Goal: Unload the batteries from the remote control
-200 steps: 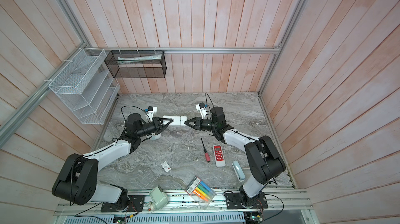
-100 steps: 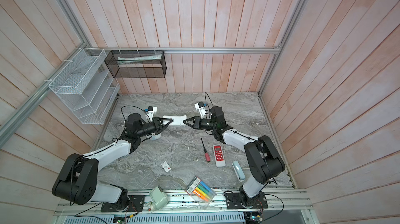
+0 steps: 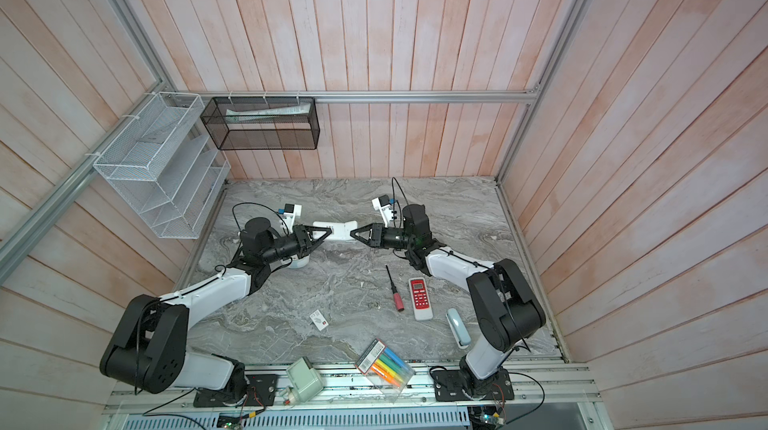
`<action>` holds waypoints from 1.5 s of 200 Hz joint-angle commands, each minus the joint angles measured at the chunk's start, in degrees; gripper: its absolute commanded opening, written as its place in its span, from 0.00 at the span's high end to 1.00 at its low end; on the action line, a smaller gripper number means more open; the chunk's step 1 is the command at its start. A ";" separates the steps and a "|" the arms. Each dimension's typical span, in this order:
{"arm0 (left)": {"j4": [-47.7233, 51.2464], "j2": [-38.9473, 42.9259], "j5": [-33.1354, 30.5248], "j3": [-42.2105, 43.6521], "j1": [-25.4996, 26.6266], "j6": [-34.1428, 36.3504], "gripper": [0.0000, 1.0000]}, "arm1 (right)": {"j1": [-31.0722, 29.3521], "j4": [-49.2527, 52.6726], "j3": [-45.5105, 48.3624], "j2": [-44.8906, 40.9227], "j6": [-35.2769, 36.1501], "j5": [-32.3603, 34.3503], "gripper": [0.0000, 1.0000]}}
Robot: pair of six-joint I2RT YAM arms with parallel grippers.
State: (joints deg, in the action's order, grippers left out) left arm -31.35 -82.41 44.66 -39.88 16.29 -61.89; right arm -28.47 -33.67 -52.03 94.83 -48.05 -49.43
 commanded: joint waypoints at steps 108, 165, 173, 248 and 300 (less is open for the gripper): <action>-3.28 0.33 0.85 0.54 -0.12 1.29 1.00 | -0.18 -2.01 -1.57 0.45 -0.38 -1.21 0.89; -3.16 0.31 0.86 0.73 -0.25 1.51 1.00 | -0.08 -1.84 -1.80 0.62 0.00 -1.65 0.93; -2.94 0.27 0.82 0.71 -0.30 1.59 1.00 | -0.10 -1.92 -1.85 0.62 0.01 -1.79 0.93; -2.85 -0.45 0.90 0.66 -0.54 1.77 1.00 | 0.08 -0.61 -2.45 0.01 1.12 -1.98 0.97; -1.57 -0.86 0.58 0.55 -0.81 2.69 1.00 | 0.57 -0.21 -2.40 -1.25 1.63 -1.83 0.99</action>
State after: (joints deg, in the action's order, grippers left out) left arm -31.68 -82.65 44.49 -39.48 15.79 -60.80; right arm -28.40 -34.85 -52.77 94.80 -47.83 -51.70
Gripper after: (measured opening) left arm 0.195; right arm 0.108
